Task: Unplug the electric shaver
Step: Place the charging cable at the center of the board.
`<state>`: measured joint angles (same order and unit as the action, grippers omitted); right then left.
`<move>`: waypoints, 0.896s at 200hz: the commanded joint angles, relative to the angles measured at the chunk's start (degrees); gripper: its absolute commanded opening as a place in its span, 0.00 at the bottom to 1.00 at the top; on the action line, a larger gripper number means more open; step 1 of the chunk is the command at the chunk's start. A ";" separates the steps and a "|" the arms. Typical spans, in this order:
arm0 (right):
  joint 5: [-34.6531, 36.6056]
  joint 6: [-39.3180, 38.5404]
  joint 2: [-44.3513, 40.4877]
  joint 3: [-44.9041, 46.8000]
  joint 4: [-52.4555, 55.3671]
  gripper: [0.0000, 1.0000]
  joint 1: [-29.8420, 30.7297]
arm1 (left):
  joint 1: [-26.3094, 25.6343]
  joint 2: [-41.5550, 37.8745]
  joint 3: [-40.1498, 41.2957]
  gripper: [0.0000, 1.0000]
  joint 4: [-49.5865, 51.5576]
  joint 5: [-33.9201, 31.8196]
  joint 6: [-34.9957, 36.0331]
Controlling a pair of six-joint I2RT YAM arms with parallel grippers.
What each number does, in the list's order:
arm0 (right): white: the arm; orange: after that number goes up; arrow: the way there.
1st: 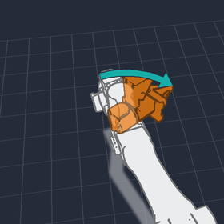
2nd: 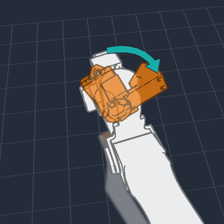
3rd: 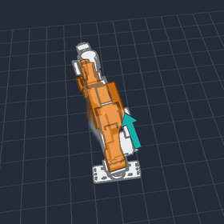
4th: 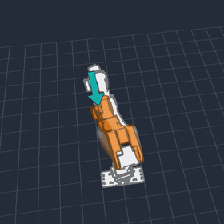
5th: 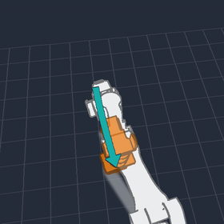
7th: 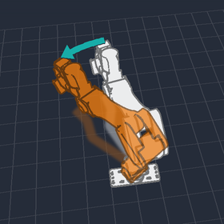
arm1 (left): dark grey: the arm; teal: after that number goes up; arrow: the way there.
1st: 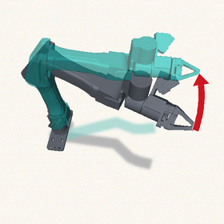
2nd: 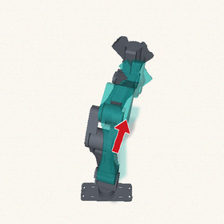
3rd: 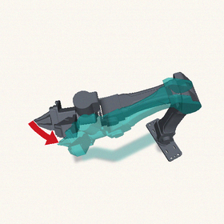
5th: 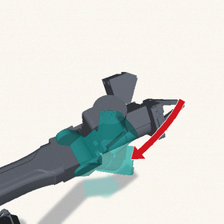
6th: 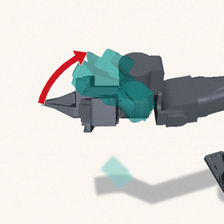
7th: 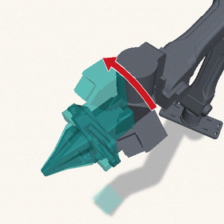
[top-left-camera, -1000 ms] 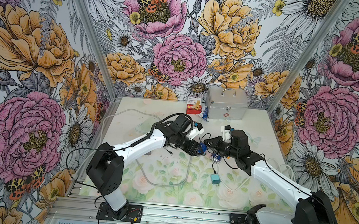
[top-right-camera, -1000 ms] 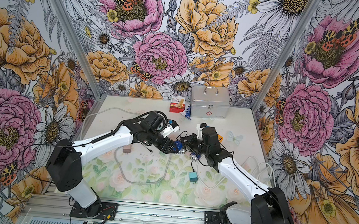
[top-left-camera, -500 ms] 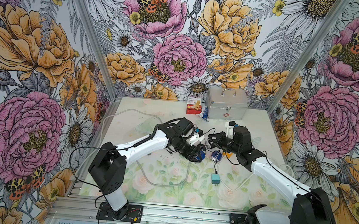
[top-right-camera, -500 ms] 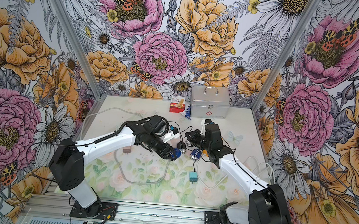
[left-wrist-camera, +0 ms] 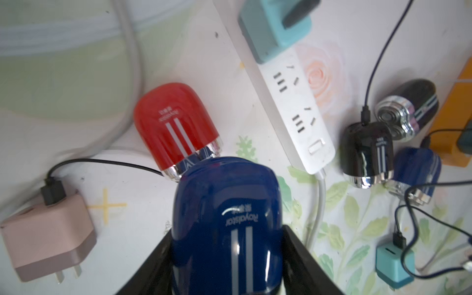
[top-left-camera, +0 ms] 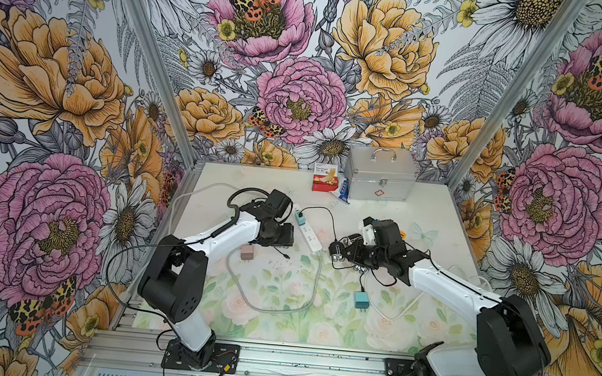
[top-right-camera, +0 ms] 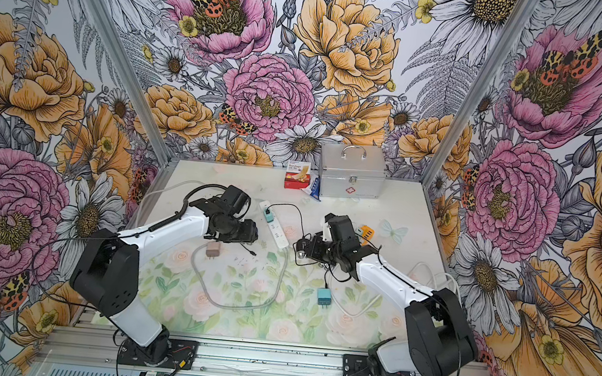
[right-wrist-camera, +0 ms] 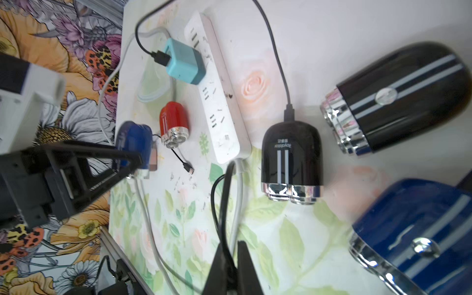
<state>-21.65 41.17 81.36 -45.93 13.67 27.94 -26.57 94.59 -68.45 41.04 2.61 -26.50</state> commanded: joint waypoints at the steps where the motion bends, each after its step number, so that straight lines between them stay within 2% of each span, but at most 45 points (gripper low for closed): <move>1: 5.08 -5.68 1.78 -1.68 4.97 0.02 1.76 | -0.46 3.25 -4.24 0.40 -5.77 -4.12 -6.00; 40: 11.47 -7.70 2.54 -2.96 10.14 0.09 3.34 | -0.91 11.11 -10.06 0.40 -6.93 -4.87 -11.83; 58: 13.53 -7.60 1.84 -3.17 11.64 0.22 3.34 | -1.29 13.88 -11.93 0.39 -6.93 -4.96 -14.31; 99: 17.75 -7.52 -1.32 -4.57 16.54 0.41 3.43 | -2.08 17.76 -13.33 0.39 -6.85 -6.16 -19.64; 133: 20.77 -8.67 -4.87 -5.88 21.16 0.51 3.50 | -2.04 19.63 -12.71 0.39 -6.84 -6.42 -22.29; 179: 20.92 -10.64 -5.05 -6.36 25.36 0.56 4.19 | -1.91 21.86 -12.27 0.40 -6.82 -6.35 -24.43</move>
<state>-2.50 32.25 76.64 -50.98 34.96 31.24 -28.42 115.74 -80.49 35.09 -2.15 -48.42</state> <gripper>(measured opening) 0.550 0.590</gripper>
